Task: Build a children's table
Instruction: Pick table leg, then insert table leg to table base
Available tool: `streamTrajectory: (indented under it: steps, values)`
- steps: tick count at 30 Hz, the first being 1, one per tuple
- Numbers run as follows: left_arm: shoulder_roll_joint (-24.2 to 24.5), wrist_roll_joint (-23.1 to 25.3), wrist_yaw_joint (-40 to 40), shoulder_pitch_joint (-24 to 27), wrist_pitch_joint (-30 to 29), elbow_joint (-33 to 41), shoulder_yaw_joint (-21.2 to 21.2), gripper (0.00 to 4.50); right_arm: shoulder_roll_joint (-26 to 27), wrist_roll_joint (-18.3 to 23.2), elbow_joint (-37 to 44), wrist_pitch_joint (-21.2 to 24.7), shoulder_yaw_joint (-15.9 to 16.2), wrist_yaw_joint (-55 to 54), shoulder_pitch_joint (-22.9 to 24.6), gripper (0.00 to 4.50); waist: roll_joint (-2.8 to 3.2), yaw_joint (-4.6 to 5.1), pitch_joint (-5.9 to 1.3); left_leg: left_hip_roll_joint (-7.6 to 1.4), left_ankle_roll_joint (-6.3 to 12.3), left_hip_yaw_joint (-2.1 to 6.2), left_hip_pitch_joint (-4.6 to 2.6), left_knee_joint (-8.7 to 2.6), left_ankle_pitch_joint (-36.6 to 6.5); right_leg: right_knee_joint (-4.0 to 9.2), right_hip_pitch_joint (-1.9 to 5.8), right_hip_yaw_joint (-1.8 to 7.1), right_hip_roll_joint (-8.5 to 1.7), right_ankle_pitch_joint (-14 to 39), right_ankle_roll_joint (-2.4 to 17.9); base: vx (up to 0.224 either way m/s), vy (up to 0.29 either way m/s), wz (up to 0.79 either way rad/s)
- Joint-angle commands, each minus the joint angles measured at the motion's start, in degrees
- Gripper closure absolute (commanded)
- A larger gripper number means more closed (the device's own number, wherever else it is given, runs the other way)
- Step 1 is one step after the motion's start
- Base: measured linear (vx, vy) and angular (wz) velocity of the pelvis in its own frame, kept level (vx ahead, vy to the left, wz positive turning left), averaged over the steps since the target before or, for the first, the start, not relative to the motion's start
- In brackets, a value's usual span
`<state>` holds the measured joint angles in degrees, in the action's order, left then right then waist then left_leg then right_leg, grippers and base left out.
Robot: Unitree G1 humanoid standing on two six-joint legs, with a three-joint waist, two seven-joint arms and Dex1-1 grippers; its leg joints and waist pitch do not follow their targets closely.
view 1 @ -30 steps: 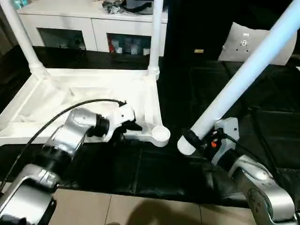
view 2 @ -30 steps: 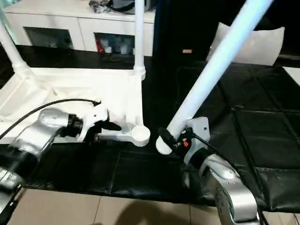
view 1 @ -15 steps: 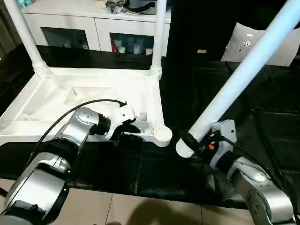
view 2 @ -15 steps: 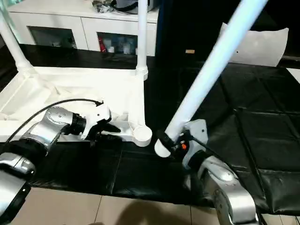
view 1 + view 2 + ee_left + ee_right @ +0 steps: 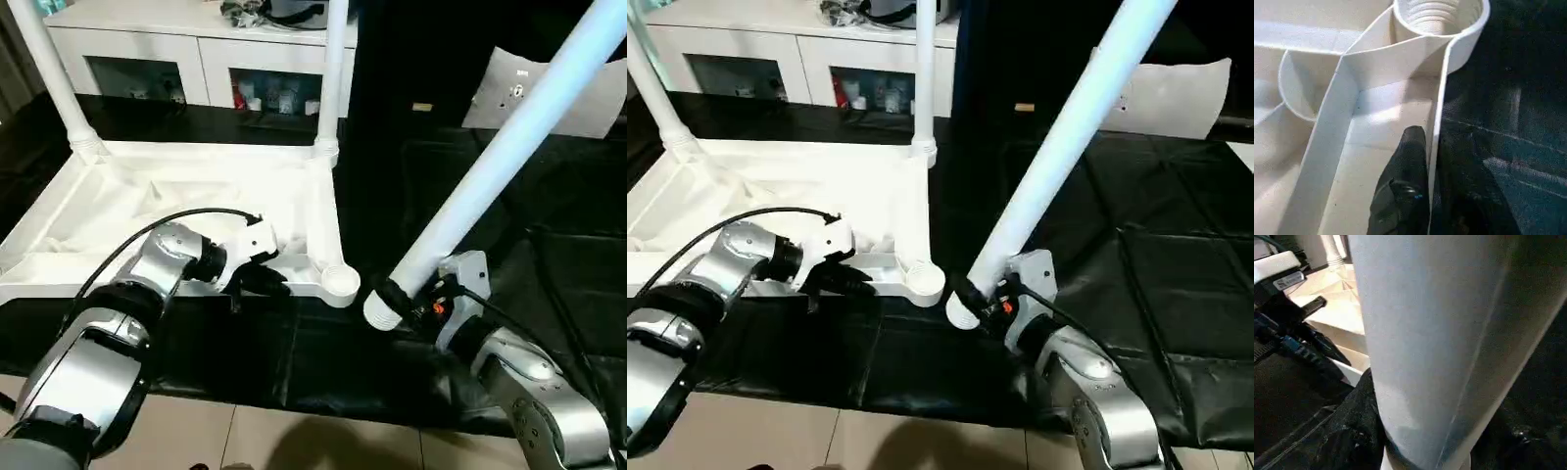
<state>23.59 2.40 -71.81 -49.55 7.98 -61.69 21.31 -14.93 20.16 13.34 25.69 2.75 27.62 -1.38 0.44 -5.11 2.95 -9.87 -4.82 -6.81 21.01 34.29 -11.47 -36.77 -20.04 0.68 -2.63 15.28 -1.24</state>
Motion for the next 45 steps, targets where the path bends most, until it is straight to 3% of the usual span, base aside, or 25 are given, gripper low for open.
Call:
streamTrajectory:
  steps: [1, 6, 11, 16, 17, 18, 19, 22, 23, 32, 45]
  values:
    - [-0.6, 0.0, 0.0, -0.7, 0.3, -0.7, -0.5, 4.36, -0.7, 0.1, 1.4, -0.1, 0.0, 0.6, -1.3, 2.62, 0.3, -0.2, -3.45, -2.2, -1.13, -0.19, -0.72, -4.3, -4.2, 3.59, 2.46, 1.38, -4.51, -14.3, 13.7, 0.0, 0.0, 0.0]
    - [-0.8, -1.8, -2.7, 1.4, -1.4, 3.3, -1.7, 4.5, -0.3, 2.3, 2.4, 2.5, 0.2, 1.3, -4.6, 2.62, 0.08, -0.07, -3.78, -2.05, -0.03, -0.22, -0.52, -4.01, -0.7, 3.02, 2.84, 1.26, -4.4, -20.0, 14.1, 0.0, 0.0, 0.0]
    - [-0.3, -3.6, -3.7, 9.4, -3.4, 16.3, -1.4, 4.5, -0.6, 2.1, 0.3, 5.6, 2.9, 3.4, -10.2, 2.62, 0.22, 0.05, -3.79, -2.34, 0.47, -0.44, -0.67, -3.93, -0.6, 2.94, 2.61, 1.25, -4.32, -20.9, 14.4, 0.0, 0.0, 0.0]
    - [0.0, -3.9, -2.7, 13.9, -2.2, 22.6, -1.4, 4.5, -2.5, 0.3, -2.2, 6.6, 6.0, 6.3, -12.3, 2.62, -0.06, -0.16, -3.63, -2.44, 0.03, -0.6, -0.63, -4.2, -2.1, 3.21, 2.55, 1.23, -4.45, -16.5, 13.6, 0.0, 0.0, 0.0]
    - [0.1, -3.9, -2.2, 15.0, -2.4, 24.3, -1.5, 4.5, -3.2, 0.0, -2.8, 7.6, 7.1, 7.2, -12.5, 2.62, -0.41, -0.13, -3.54, -2.45, 0.06, -0.73, -0.67, -4.26, -2.5, 3.38, 2.46, 1.26, -4.42, -15.0, 13.4, 0.0, 0.0, 0.0]
    - [0.2, -4.1, -1.8, 16.2, -3.2, 26.3, -1.8, 4.5, -4.0, -0.4, -3.3, 8.1, 8.1, 8.1, -12.6, 2.62, -0.23, 0.04, -3.52, -2.46, 0.1, -0.67, -0.55, -4.31, -2.5, 3.31, 2.46, 1.18, -4.37, -14.3, 13.3, 0.0, 0.0, 0.0]
    - [0.4, -4.2, -1.4, 17.3, -4.2, 28.4, -2.1, 4.5, -4.7, -0.7, -3.7, 8.7, 8.9, 8.7, -12.8, 2.62, -0.75, -0.01, -3.56, -2.4, 0.63, -0.83, -0.56, -4.21, -2.1, 3.34, 2.47, 1.26, -4.39, -13.8, 13.0, 0.0, 0.0, 0.0]
    - [1.1, -4.0, -0.8, 19.1, -5.8, 32.0, -2.6, 4.5, -5.8, -1.3, -4.8, 9.3, 9.8, 9.2, -13.1, 2.62, -0.54, 0.11, -3.39, -2.48, 1.14, -0.99, -0.7, -4.26, -2.4, 3.56, 1.98, 1.27, -4.41, -11.1, 12.7, 0.0, 0.0, 0.0]
    - [1.3, -4.1, -0.8, 19.3, -6.0, 32.5, -2.7, 4.5, -5.9, -1.4, -4.9, 9.6, 9.9, 9.2, -13.1, 2.62, -0.81, 0.14, -3.37, -2.44, 1.34, -1.09, -0.62, -4.26, -2.3, 3.63, 2.01, 1.32, -4.4, -10.8, 12.6, 0.0, 0.0, 0.0]
    - [2.7, -3.5, -0.9, 20.0, -7.4, 34.6, -3.0, 4.5, -7.4, -1.5, -5.9, 11.2, 10.5, 10.4, -13.6, 2.62, -0.43, 0.36, -3.6, -2.21, 2.18, -1.24, -0.54, -3.96, -0.7, 3.35, 1.9, 1.31, -4.19, -13.9, 12.6, 0.0, 0.0, 0.0]
    - [3.5, -5.1, -3.2, 21.6, -9.7, 39.2, -2.9, 4.5, -8.0, -1.2, -7.1, 12.4, 11.2, 12.0, -13.5, 2.62, -0.56, 0.38, -3.66, -2.33, 2.64, -1.35, -0.56, -3.91, -0.6, 3.3, 1.93, 1.26, -4.19, -14.4, 13.6, 0.0, 0.0, 0.0]
